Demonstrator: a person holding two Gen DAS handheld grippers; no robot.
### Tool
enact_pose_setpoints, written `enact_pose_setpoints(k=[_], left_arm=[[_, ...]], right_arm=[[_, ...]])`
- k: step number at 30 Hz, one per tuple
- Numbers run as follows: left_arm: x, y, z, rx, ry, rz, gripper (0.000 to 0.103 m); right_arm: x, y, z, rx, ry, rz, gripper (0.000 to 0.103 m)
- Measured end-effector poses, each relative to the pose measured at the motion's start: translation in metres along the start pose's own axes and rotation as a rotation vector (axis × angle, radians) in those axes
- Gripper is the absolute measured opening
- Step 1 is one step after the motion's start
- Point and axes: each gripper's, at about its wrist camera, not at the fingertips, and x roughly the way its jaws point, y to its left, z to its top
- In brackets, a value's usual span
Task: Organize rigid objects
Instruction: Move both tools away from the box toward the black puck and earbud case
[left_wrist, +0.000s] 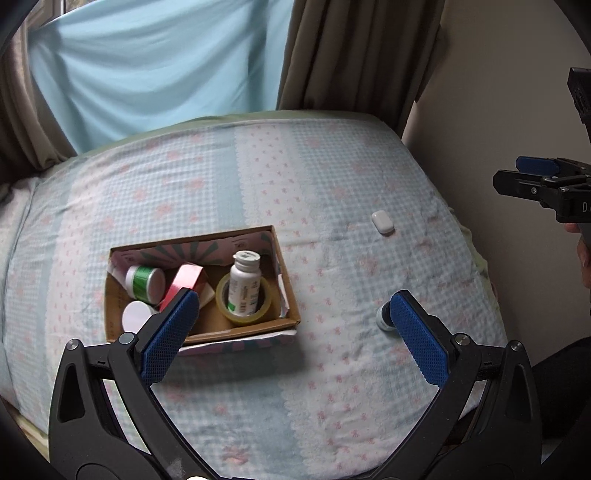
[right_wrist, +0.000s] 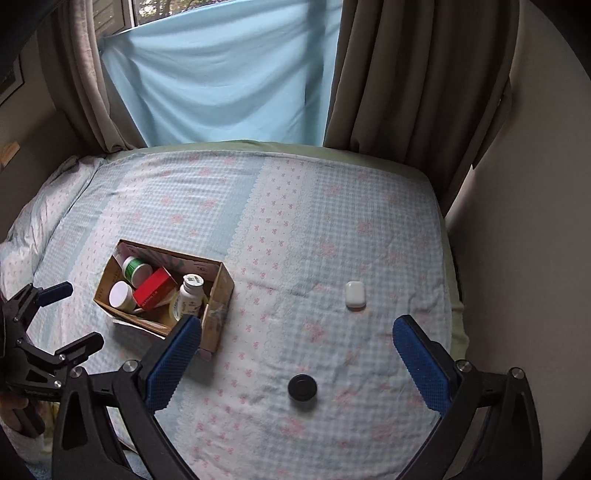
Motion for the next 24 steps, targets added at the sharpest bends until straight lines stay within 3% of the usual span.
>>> enact_pose_setpoints(k=[6,10,18,24], left_arm=[[0.031,-0.058,-0.001,-0.044,0.031,-0.036,0.103],[0.063,-0.092,-0.013,-0.006,0.072,-0.051,0.103],[0.163,-0.149,-0.06,0.076,0.151,-0.122,0.103],[0.24,-0.168,-0.099,0.087,0.149,-0.131,0.103]], right_arm=[[0.032,-0.054,-0.003,-0.089,0.004,0.058,0.103],[0.058,-0.08,-0.009,-0.13,-0.01,0.108,0.103],[0.151,-0.122,-0.041,-0.122,-0.056,0.124,0.103],[0.222,-0.13,-0.072,-0.134,-0.089,0.105,0.102]])
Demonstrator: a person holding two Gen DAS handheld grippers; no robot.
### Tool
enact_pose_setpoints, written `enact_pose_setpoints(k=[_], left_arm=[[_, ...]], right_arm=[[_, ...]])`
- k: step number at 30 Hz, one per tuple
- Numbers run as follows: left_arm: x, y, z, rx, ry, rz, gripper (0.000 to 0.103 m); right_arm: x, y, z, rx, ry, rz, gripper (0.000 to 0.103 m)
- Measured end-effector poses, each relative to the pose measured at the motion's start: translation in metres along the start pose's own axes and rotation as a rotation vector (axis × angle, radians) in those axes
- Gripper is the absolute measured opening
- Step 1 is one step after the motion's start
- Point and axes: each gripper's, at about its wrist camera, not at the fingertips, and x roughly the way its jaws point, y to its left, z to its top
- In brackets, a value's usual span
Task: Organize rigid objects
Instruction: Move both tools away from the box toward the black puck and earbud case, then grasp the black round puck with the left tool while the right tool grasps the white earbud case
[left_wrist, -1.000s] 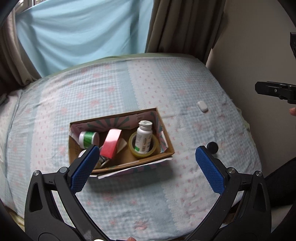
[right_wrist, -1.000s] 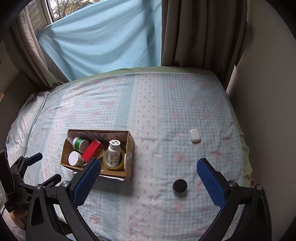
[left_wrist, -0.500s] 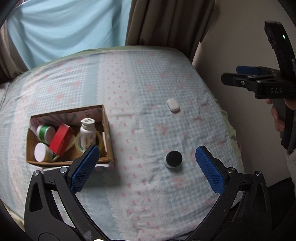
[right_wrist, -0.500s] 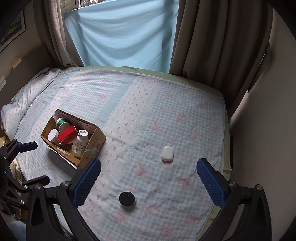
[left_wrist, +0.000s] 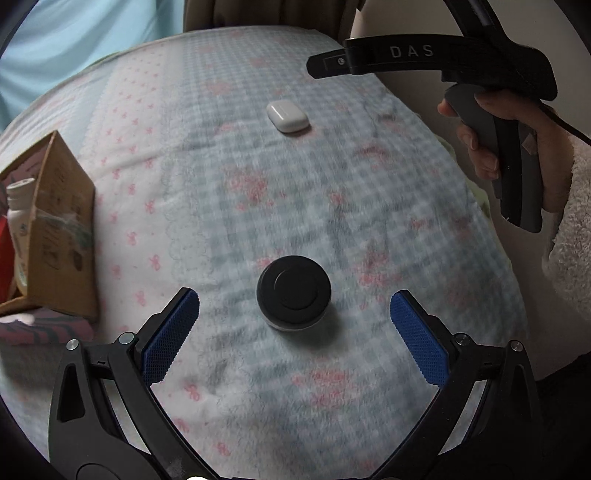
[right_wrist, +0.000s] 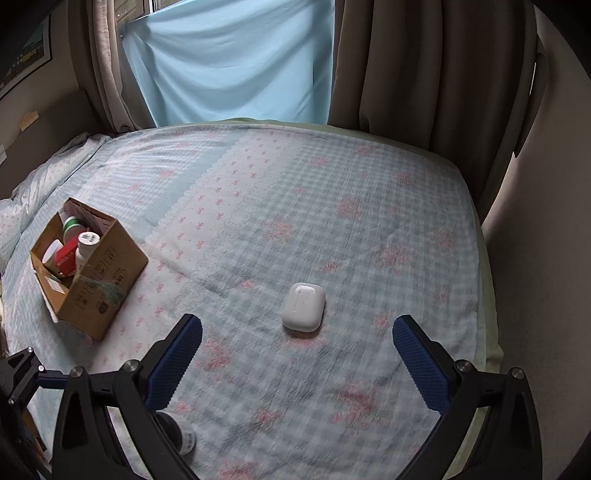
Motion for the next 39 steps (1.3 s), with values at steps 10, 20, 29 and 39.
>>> enact_pose_setpoints(k=[10,20,29,39], left_arm=[[0.057,-0.001,-0.023,-0.058,-0.027,0.025,0.089],[0.065,-0.012,-0.018,-0.014,-0.052,0.089,0.055],[0.064,-0.008,-0.013,-0.002,-0.04,0.086,0.053],[0.044,0.002,-0.017,-0.083,-0.045,0.056,0.053]], right_arm=[[0.091,-0.004,-0.025,-0.047,-0.006,-0.007,0.094],[0.116,-0.005,-0.027,-0.053,-0.019,-0.008,0.071],[0.116,-0.007,-0.026,-0.04,-0.006,-0.018,0.045],[0.1,-0.006,-0.027,0.012,0.009,0.0,0.044]])
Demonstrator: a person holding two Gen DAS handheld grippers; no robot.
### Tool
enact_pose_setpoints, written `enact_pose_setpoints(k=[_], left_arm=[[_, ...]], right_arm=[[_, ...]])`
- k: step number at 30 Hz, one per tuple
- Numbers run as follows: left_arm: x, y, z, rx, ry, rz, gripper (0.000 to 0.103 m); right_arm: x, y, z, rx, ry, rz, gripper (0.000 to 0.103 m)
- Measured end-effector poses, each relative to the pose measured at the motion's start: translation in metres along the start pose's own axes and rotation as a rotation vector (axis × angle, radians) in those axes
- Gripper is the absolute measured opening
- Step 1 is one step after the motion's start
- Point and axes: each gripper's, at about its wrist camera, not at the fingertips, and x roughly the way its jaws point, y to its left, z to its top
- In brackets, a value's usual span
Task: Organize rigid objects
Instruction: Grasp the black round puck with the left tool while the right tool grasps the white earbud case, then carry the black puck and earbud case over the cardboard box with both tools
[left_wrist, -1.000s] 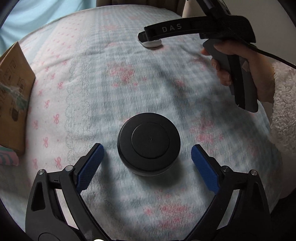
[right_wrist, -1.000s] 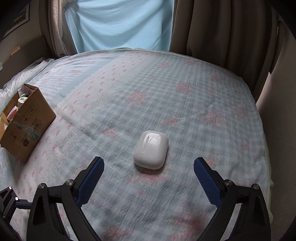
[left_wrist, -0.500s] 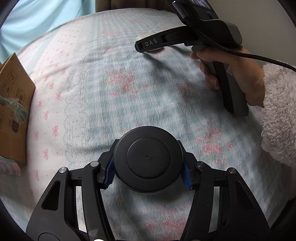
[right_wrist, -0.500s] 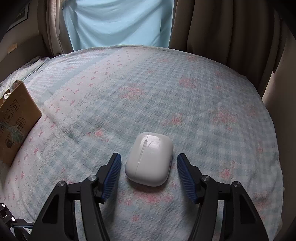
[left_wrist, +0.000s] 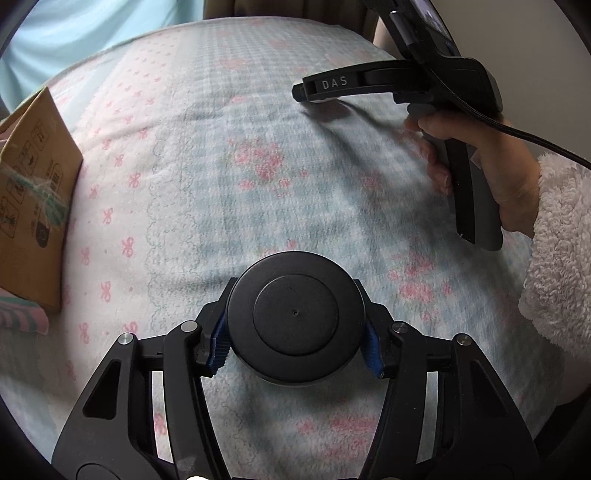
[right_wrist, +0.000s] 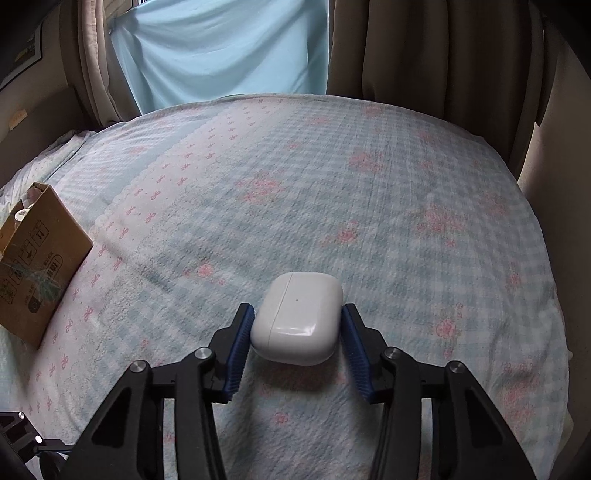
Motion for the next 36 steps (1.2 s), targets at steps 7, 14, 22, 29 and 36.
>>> enact_pose_setpoints(k=[7,14,22,29,36], left_arm=[[-0.025,0.013,0.005,-0.047,-0.022,0.0,0.053],[-0.065,0.037,0.016,-0.104,-0.069,0.011,0.053],[-0.138,0.081,0.023,-0.187,-0.127,0.054,0.053],[-0.21,0.148,0.029,-0.25,-0.195,0.116,0.053],[-0.263,0.242,0.027,-0.295,-0.209,0.16,0.053]], right_arm=[[-0.029,0.012,-0.001,0.005,-0.004,0.007,0.043],[-0.067,0.03,0.01,0.0,-0.011,0.017,0.043],[-0.121,0.072,0.036,-0.031,-0.03,0.061,0.043],[-0.169,0.139,0.067,-0.083,-0.069,0.143,0.042],[-0.181,0.223,0.084,-0.055,-0.067,0.225,0.042]])
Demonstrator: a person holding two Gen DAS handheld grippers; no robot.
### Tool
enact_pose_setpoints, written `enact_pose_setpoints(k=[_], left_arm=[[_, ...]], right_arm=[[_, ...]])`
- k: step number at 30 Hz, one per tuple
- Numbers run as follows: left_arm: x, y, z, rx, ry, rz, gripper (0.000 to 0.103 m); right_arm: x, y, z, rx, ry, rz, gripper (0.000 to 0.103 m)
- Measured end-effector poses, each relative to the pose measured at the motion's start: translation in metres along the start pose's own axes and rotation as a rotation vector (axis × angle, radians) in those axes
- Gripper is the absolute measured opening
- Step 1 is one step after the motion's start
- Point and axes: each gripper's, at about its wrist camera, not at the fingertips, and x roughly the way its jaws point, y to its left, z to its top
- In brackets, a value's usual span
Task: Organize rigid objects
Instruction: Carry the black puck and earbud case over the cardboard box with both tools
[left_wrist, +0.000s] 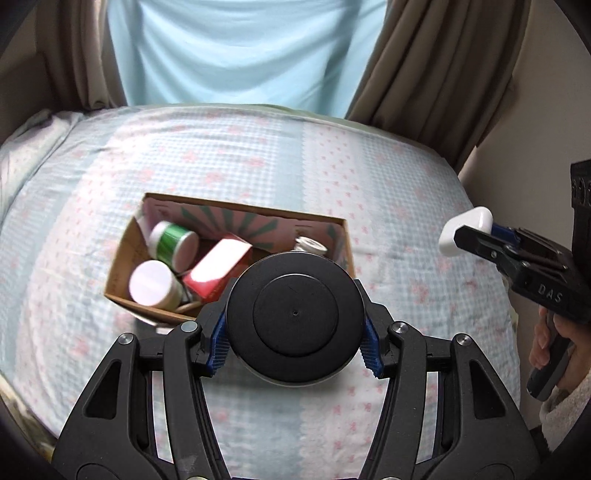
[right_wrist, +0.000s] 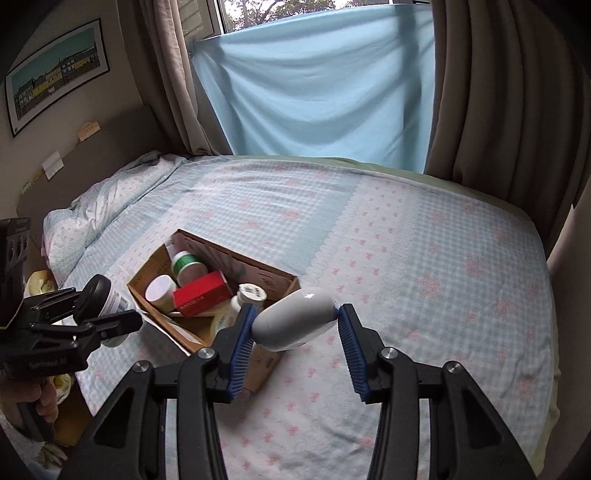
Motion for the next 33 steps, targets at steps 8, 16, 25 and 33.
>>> enact_pose_setpoints(k=[8,16,25,33], left_arm=[[-0.004,0.094,0.037,0.053,0.021,-0.017,0.053],[0.033,0.139,0.069,0.127,0.053,-0.064,0.053],[0.104,0.124,0.087,0.237,0.131,-0.144,0.053],[0.17,0.104,0.081,0.306,0.208,-0.171,0.053]], right_arm=[[0.052,0.086,0.01,0.048,0.039,0.012,0.041],[0.102,0.126,0.01,0.126,0.069,-0.006,0.04],[0.141,0.136,0.0,0.159,0.123,-0.022,0.04],[0.182,0.126,-0.019,0.151,0.182,-0.013,0.04]])
